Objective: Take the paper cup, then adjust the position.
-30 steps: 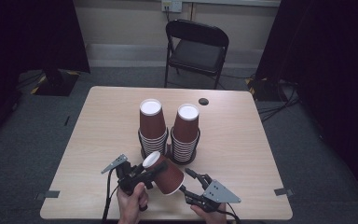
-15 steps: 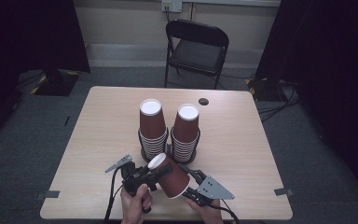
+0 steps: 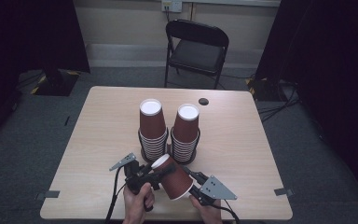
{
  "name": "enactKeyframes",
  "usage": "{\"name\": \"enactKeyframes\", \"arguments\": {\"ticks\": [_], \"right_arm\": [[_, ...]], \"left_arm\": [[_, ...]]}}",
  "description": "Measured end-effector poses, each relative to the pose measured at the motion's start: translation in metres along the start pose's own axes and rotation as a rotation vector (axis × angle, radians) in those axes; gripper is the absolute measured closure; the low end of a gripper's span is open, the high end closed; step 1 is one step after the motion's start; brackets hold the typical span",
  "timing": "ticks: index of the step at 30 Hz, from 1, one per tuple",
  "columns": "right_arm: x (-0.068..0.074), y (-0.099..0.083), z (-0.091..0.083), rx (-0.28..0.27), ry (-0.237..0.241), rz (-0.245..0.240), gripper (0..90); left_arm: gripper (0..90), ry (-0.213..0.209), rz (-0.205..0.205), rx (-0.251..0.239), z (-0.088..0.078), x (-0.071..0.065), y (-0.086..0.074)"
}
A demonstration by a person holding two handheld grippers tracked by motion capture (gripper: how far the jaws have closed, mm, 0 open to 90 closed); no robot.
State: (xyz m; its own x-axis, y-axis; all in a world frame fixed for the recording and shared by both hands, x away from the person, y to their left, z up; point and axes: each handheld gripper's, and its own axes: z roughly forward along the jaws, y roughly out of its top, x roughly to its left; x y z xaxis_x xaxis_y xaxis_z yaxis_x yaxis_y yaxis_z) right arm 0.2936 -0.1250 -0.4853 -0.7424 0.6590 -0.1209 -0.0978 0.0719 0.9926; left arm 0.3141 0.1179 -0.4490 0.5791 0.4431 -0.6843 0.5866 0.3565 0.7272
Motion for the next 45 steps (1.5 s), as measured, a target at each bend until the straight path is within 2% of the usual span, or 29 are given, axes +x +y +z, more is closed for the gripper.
{"name": "enactKeyframes", "arguments": {"ticks": [3, 5, 8, 11, 14, 17, 20, 21, 25, 27, 29, 33, 36, 38, 40, 41, 42, 43, 45], "right_arm": [[0.0, 0.0, 0.0, 0.005, -0.004, 0.006, 83.6], [-0.001, 0.001, -0.001, 0.007, -0.006, 0.001, 84.5], [-0.002, 0.003, -0.003, 0.009, -0.005, 0.009, 85.7], [-0.004, 0.003, -0.003, 0.026, -0.005, 0.018, 86.0], [-0.004, 0.003, -0.003, 0.042, 0.001, 0.025, 86.1], [-0.005, 0.002, -0.003, 0.054, 0.003, 0.034, 86.1], [-0.006, 0.002, -0.004, 0.096, 0.008, 0.068, 86.2], [-0.007, 0.002, -0.004, 0.106, 0.012, 0.076, 86.2], [-0.01, 0.001, -0.004, 0.153, 0.005, 0.111, 86.3], [-0.012, 0.001, -0.004, 0.178, -0.001, 0.124, 86.3], [-0.013, 0.0, -0.003, 0.2, -0.003, 0.133, 86.3], [-0.014, -0.001, -0.005, 0.229, -0.013, 0.145, 86.3], [-0.016, -0.001, -0.005, 0.25, -0.018, 0.155, 86.3], [-0.018, -0.001, -0.006, 0.263, -0.018, 0.158, 86.4], [-0.019, -0.001, -0.007, 0.279, -0.018, 0.158, 86.3], [-0.019, -0.001, -0.007, 0.279, -0.018, 0.158, 86.3], [-0.021, -0.001, -0.008, 0.285, -0.019, 0.168, 86.3], [-0.021, -0.002, -0.008, 0.283, -0.015, 0.173, 86.3], [-0.022, -0.002, -0.009, 0.288, -0.012, 0.179, 86.3]], "left_arm": [[17.1, 0.003, 0.006, 0.002, 0.001, 0.0, 0.001], [16.9, 0.015, 0.03, -0.01, 0.001, 0.0, 0.004], [17.4, 0.02, 0.019, -0.025, 0.0, 0.003, 0.009], [17.1, 0.044, 0.053, -0.029, 0.0, 0.004, 0.013], [17.0, 0.067, 0.07, -0.042, -0.001, 0.005, 0.016], [16.9, 0.107, 0.094, -0.06, -0.003, 0.005, 0.019], [16.9, 0.12, 0.114, -0.08, -0.007, 0.007, 0.022], [17.0, 0.16, 0.152, -0.084, -0.01, 0.008, 0.022], [17.1, 0.21, 0.223, -0.071, -0.015, 0.013, 0.018], [16.6, 0.223, 0.249, -0.07, -0.018, 0.015, 0.017], [16.1, 0.236, 0.257, -0.07, -0.021, 0.018, 0.017], [18.3, 0.266, 0.355, -0.066, -0.026, 0.02, 0.016], [18.8, 0.278, 0.407, -0.062, -0.028, 0.02, 0.015], [18.8, 0.302, 0.441, -0.065, -0.028, 0.02, 0.014], [19.2, 0.336, 0.478, -0.044, -0.027, 0.019, 0.012], [20.3, 0.336, 0.478, -0.044, -0.027, 0.019, 0.012], [20.8, 0.319, 0.49, -0.009, -0.027, 0.016, 0.011], [21.0, 0.345, 0.539, 0.01, -0.027, 0.013, 0.01], [22.5, 0.365, 0.588, 0.03, -0.025, 0.01, 0.007]]}}
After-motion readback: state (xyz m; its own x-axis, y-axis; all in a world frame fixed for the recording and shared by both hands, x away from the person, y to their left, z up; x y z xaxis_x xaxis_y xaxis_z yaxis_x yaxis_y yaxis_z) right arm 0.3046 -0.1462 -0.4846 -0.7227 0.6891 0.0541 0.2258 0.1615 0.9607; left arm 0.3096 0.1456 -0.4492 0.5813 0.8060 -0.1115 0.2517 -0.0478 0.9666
